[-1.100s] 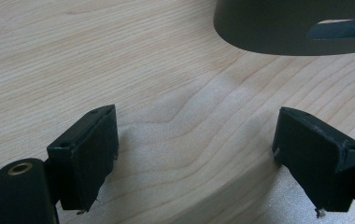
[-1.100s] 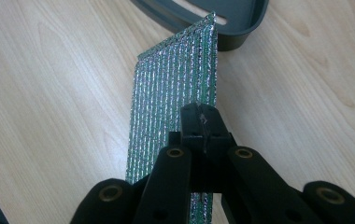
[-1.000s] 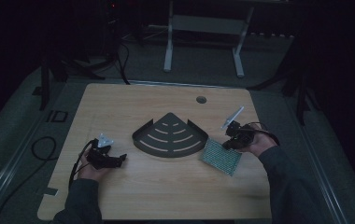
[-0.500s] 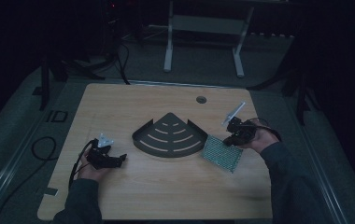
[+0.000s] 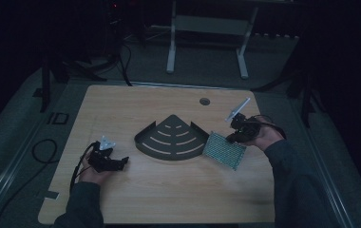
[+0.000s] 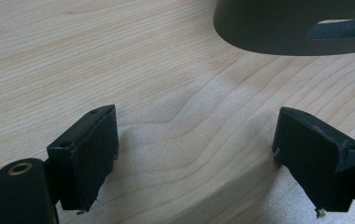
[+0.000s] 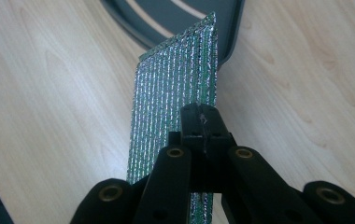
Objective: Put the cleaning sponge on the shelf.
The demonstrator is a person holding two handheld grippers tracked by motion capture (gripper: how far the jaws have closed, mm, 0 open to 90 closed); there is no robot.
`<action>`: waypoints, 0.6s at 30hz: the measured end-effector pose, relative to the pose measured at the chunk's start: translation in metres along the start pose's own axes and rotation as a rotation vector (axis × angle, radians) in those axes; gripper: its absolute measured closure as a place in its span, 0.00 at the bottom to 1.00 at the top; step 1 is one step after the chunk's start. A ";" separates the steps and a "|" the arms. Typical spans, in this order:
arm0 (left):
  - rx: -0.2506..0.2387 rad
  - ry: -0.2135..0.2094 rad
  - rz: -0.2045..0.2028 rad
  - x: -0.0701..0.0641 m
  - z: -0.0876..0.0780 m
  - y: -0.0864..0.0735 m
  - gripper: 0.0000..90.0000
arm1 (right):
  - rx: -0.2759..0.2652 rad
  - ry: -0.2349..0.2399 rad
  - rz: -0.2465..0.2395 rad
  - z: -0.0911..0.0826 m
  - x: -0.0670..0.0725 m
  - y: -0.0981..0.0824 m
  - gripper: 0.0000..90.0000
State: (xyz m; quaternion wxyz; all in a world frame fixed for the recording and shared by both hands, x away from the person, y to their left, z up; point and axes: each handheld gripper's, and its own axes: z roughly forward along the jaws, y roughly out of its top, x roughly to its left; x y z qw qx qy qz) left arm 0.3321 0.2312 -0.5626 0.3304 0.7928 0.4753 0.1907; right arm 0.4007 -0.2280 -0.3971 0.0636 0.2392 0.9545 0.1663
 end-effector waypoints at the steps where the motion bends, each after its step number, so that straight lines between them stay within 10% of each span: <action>1: 0.000 0.000 0.000 0.000 0.000 0.000 0.16 | -0.001 0.001 0.001 0.000 -0.001 0.001 1.00; 18: -0.001 0.000 -0.001 0.000 0.000 0.000 0.16 | -0.014 -0.017 0.007 0.000 -0.009 0.022 1.00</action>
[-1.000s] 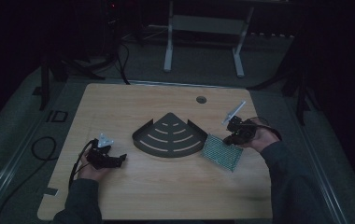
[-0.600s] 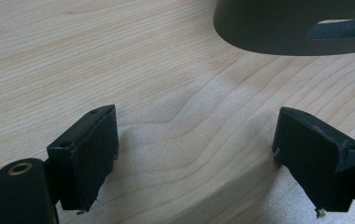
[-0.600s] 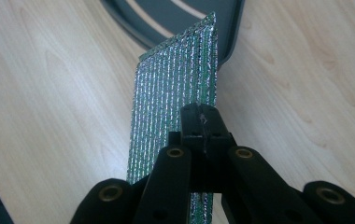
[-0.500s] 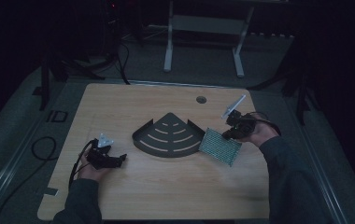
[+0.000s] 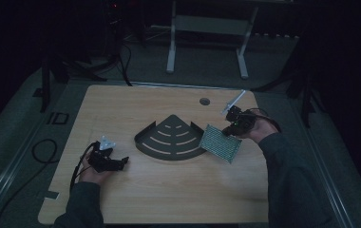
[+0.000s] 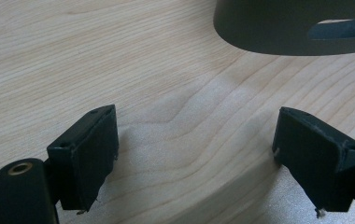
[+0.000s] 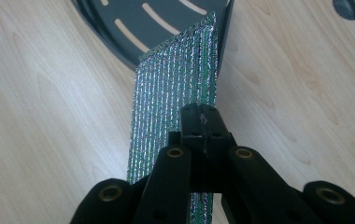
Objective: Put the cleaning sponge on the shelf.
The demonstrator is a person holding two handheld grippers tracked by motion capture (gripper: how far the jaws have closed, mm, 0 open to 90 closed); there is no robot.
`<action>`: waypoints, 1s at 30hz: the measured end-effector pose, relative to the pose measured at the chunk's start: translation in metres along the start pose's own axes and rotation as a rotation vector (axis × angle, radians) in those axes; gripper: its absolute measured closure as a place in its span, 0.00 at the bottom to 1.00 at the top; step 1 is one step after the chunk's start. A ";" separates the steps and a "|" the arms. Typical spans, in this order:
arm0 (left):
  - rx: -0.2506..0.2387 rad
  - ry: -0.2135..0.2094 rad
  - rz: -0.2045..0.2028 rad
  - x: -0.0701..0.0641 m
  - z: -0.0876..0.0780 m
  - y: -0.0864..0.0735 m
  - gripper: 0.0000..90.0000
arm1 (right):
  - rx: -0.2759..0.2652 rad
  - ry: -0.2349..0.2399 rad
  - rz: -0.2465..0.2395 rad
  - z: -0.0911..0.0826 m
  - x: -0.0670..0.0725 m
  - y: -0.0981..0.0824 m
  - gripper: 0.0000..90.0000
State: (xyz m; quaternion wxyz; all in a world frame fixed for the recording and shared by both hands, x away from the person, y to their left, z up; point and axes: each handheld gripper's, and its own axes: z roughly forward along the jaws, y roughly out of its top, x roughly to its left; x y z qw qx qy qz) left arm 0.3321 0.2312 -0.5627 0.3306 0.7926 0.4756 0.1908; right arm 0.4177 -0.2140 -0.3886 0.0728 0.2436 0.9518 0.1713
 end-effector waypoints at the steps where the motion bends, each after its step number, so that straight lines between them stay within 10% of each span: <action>1: 0.000 0.000 0.001 0.000 0.000 0.000 0.16 | -0.001 -0.001 0.000 0.000 -0.001 0.002 1.00; 30: 0.000 0.000 0.001 0.000 0.000 0.000 0.16 | -0.041 -0.003 0.013 0.012 -0.012 0.048 1.00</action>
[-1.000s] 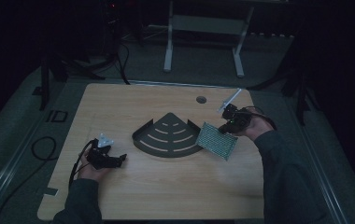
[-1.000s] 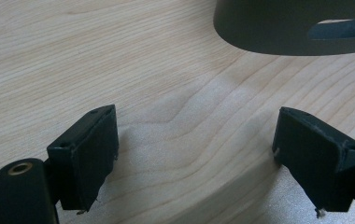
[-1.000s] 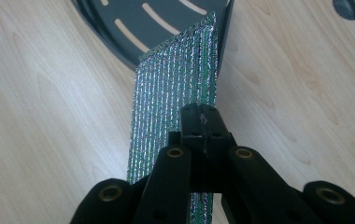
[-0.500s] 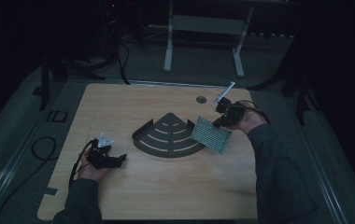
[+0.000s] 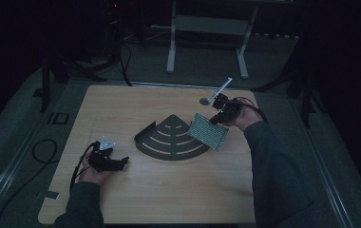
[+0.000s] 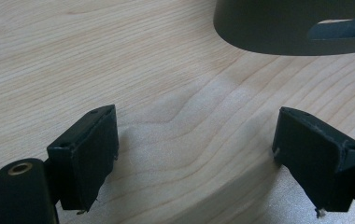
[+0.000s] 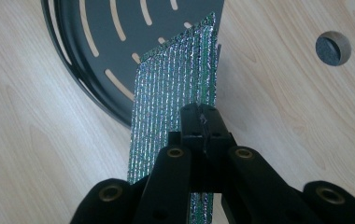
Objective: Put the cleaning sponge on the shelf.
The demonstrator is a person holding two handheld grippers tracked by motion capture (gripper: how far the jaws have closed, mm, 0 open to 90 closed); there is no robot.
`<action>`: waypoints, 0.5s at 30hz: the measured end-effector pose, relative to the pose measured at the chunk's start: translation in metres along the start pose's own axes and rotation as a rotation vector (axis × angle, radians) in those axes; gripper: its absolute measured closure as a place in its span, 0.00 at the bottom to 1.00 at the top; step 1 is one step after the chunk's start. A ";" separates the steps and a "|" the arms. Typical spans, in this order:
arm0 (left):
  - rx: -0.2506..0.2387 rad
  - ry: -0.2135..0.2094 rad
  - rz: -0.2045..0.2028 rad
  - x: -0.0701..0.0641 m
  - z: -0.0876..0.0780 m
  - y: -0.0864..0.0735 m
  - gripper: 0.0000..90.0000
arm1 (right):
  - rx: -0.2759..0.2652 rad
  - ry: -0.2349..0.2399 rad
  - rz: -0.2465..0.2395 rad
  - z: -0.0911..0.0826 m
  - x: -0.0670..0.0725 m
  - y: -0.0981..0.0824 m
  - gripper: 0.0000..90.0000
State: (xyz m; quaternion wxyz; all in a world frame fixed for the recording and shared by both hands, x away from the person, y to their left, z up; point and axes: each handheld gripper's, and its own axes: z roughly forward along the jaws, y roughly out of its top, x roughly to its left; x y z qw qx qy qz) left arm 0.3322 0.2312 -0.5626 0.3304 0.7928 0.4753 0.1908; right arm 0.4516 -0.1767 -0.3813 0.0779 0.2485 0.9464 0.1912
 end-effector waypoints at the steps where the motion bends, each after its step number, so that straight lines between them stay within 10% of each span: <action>1: 0.000 0.000 0.000 0.000 0.000 0.000 0.16 | -0.001 0.004 0.000 0.001 0.000 0.001 1.00; 15: -0.001 -0.002 0.001 0.000 0.000 0.000 0.16 | -0.018 0.006 0.018 0.010 -0.001 0.022 1.00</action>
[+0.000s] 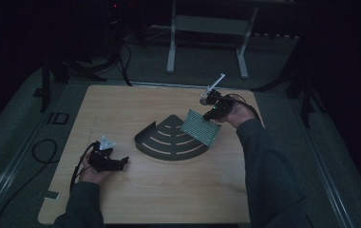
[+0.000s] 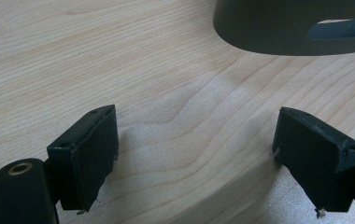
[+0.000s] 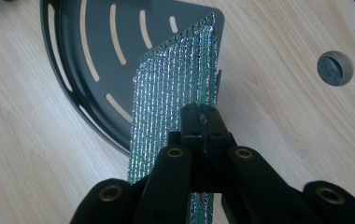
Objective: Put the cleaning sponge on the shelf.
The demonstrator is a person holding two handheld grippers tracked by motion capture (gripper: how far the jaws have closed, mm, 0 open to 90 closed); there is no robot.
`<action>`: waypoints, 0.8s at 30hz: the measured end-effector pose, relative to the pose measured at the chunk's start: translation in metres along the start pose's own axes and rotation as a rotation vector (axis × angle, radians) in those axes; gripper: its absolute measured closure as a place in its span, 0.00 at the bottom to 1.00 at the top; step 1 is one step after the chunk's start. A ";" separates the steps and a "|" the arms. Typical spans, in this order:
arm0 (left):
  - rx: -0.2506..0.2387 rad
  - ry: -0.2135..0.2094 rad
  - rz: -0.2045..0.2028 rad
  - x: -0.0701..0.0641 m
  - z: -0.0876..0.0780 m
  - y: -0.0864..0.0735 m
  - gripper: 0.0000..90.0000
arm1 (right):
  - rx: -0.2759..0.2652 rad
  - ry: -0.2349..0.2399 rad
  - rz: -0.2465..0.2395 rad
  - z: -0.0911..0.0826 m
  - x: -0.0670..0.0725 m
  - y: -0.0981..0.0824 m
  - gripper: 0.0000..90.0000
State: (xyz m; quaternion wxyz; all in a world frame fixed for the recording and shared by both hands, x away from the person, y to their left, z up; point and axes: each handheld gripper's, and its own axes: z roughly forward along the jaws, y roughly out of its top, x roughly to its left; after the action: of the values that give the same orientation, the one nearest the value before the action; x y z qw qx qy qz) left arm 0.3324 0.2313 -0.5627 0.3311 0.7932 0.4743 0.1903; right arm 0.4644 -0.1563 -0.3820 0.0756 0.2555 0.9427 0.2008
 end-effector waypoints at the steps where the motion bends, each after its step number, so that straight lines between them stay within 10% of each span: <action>1: 0.000 0.000 0.000 0.000 0.000 0.000 0.16 | -0.003 -0.001 -0.004 0.001 0.000 0.001 1.00; 24: -0.001 -0.002 -0.001 0.000 0.000 0.000 0.16 | 0.001 -0.008 0.036 0.036 0.002 0.018 1.00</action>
State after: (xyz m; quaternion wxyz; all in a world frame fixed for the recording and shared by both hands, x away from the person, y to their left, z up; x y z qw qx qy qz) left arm 0.3325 0.2313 -0.5628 0.3320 0.7931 0.4741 0.1898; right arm 0.4799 -0.1287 -0.4075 0.0756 0.2732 0.9377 0.2009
